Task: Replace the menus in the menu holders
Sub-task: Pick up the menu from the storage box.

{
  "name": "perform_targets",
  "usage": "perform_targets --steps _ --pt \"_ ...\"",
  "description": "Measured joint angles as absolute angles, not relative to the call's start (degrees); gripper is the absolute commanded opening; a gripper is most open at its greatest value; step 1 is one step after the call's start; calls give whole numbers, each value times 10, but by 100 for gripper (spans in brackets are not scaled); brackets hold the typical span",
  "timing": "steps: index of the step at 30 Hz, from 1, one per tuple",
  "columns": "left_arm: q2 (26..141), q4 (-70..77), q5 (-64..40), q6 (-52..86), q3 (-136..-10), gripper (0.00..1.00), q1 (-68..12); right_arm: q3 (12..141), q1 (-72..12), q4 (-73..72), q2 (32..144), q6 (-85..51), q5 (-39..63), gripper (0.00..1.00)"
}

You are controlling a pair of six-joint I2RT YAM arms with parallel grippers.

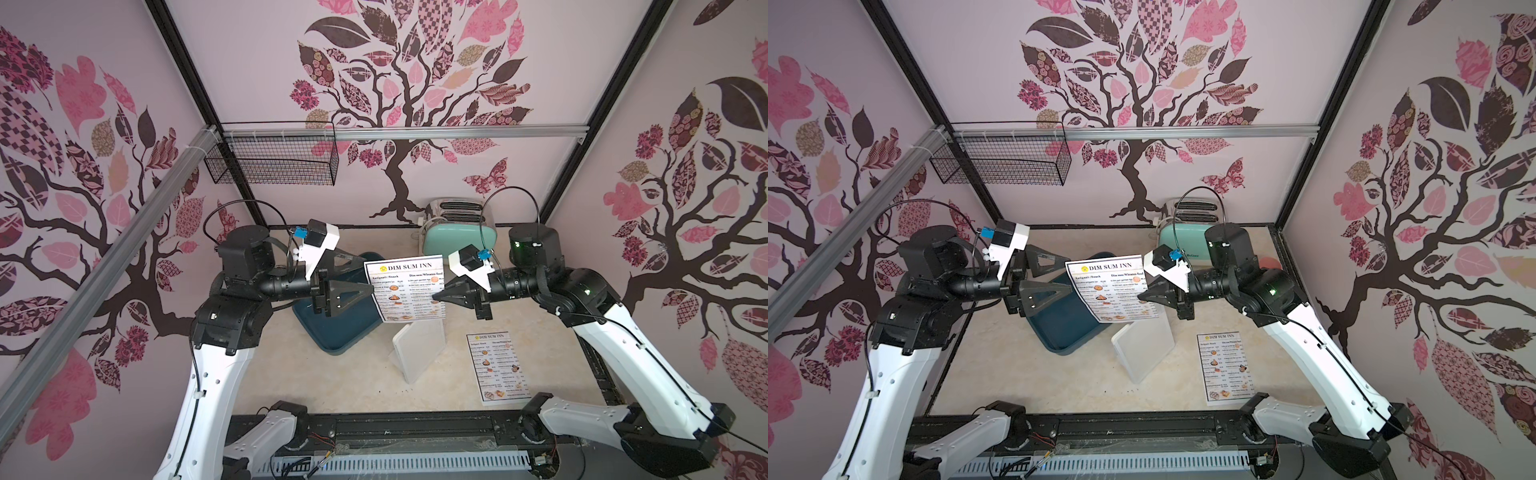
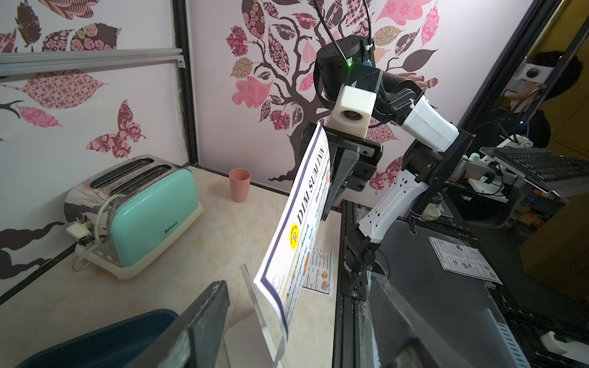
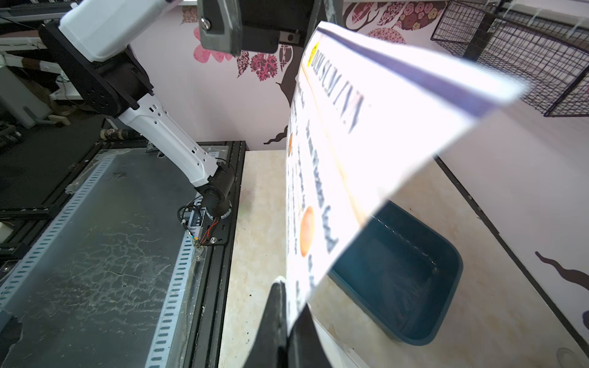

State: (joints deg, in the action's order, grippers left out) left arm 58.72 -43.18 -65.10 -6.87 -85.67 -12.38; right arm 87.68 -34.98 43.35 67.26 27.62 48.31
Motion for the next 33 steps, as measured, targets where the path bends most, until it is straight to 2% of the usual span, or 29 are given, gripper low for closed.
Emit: perform_targets --steps 5,19,28,33 --pt "587 -442 -646 -99 -834 71 -124 873 -354 412 679 261 509 0" --pt "582 -415 -691 -84 -794 28 -124 829 -359 323 688 218 512 0" --pt "580 -404 -712 -81 -790 18 -124 828 -359 298 691 198 522 0" --pt "580 -399 -721 -81 -789 17 -124 828 -360 293 696 193 528 0"
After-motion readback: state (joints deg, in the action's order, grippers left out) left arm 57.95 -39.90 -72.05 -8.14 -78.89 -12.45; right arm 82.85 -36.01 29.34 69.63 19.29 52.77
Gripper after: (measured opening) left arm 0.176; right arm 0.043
